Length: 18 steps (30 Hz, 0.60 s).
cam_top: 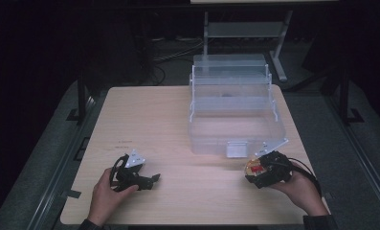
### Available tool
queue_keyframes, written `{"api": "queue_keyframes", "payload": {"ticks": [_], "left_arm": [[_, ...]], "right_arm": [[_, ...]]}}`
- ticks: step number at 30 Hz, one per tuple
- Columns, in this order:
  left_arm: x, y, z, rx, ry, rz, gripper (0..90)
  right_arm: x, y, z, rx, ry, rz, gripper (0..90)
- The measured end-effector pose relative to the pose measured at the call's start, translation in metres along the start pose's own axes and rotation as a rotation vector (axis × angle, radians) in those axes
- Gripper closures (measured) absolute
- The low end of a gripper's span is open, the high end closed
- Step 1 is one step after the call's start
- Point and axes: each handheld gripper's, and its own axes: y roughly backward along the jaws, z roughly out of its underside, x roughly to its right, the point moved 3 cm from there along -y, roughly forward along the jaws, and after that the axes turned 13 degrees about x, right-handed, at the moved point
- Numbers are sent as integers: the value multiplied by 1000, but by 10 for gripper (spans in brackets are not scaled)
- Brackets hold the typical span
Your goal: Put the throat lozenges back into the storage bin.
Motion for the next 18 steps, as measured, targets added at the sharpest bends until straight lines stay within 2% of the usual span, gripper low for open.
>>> {"api": "queue_keyframes", "payload": {"ticks": [18], "left_arm": [[0, 0, 0, 0, 0, 0, 108]], "right_arm": [[20, 11, 6, 1, -37, 41, 195]]}}
